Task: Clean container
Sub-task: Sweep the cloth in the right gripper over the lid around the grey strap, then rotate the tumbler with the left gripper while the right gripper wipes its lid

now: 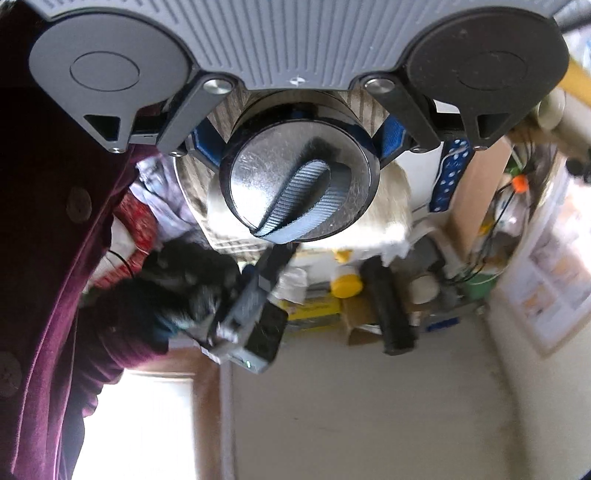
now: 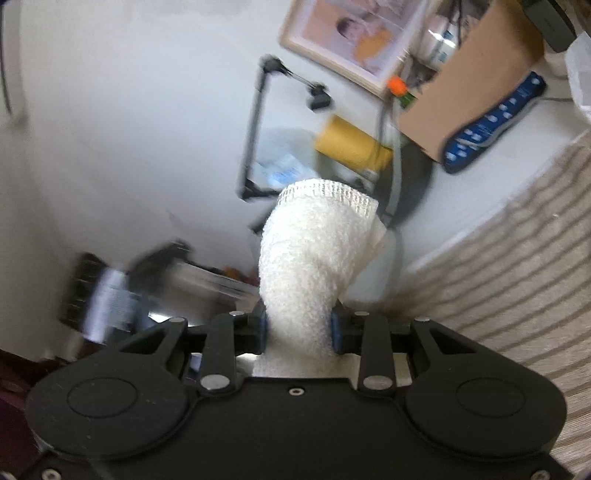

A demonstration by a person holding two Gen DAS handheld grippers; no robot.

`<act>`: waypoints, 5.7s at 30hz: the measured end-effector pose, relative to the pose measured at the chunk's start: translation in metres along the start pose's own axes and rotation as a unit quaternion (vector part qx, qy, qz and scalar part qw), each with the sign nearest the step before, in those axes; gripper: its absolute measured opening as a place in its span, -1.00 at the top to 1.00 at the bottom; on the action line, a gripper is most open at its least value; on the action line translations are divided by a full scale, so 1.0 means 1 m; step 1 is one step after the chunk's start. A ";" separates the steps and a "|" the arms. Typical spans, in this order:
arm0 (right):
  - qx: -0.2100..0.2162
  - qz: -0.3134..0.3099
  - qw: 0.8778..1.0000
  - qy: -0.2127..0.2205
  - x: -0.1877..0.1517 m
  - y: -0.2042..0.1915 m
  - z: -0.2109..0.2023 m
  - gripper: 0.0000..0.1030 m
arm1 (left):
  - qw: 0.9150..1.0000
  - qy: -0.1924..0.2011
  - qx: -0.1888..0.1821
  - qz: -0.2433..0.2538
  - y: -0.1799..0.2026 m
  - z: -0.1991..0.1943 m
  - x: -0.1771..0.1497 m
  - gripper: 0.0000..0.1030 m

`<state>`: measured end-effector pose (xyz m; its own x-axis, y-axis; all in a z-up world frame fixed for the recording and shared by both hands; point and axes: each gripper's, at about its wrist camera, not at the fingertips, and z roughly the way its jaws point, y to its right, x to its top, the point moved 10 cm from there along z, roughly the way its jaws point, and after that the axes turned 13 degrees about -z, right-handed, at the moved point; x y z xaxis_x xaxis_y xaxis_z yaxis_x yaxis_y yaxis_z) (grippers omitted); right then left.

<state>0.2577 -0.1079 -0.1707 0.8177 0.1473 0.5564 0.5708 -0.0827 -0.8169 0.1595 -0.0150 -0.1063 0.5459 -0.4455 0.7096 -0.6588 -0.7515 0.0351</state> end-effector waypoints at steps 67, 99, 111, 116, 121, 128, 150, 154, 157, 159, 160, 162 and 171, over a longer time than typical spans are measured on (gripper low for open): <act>0.039 0.047 0.998 -0.026 -0.009 0.013 0.002 0.41 | 0.963 0.097 0.134 -0.214 0.007 -0.025 -0.014 -0.57; -0.197 -0.189 0.946 -0.173 -0.062 0.077 0.032 0.42 | 0.956 0.088 0.126 -0.250 -0.003 -0.027 -0.026 -0.51; -0.182 -0.181 0.957 -0.137 -0.055 0.043 0.027 0.41 | 0.893 0.103 0.156 -0.409 -0.014 -0.012 -0.009 -0.66; -0.178 -0.180 0.959 -0.130 -0.057 0.030 0.023 0.41 | 0.856 0.100 0.168 -0.479 -0.025 -0.016 -0.010 -0.68; -0.167 -0.187 0.959 -0.135 -0.063 0.022 0.026 0.41 | 0.858 0.109 0.182 -0.468 -0.030 -0.014 -0.013 -0.70; -0.145 -0.186 0.964 -0.122 -0.047 0.014 0.022 0.41 | 0.889 0.112 0.157 -0.415 -0.031 -0.015 -0.012 -0.67; 0.044 -0.019 0.999 -0.015 0.025 -0.022 0.012 0.42 | 0.951 0.089 0.084 -0.284 -0.025 -0.020 -0.023 -0.54; 0.018 -0.008 0.999 -0.034 0.010 -0.001 0.017 0.41 | 0.942 0.090 0.094 -0.308 -0.021 -0.022 -0.023 -0.58; 0.005 -0.004 0.999 -0.044 0.002 0.010 0.021 0.41 | 0.935 0.092 0.102 -0.328 -0.021 -0.024 -0.022 -0.60; -0.001 -0.007 0.999 -0.048 -0.002 0.014 0.022 0.41 | 0.927 0.099 0.112 -0.344 -0.020 -0.028 -0.021 -0.60; -0.003 -0.006 0.999 -0.049 -0.002 0.016 0.022 0.41 | 0.923 0.104 0.117 -0.352 -0.020 -0.031 -0.019 -0.60; -0.007 -0.006 0.999 -0.048 -0.002 0.021 0.021 0.41 | 0.913 0.112 0.132 -0.369 -0.021 -0.034 -0.017 -0.60; -0.031 -0.010 0.997 -0.067 -0.012 0.041 0.026 0.41 | 0.870 0.132 0.183 -0.438 -0.022 -0.030 -0.001 -0.69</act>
<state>0.2694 -0.0869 -0.2143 0.7908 0.2794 0.5445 0.5943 -0.1378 -0.7924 0.1573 0.0168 -0.0867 0.5854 0.4670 0.6627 0.1856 -0.8729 0.4511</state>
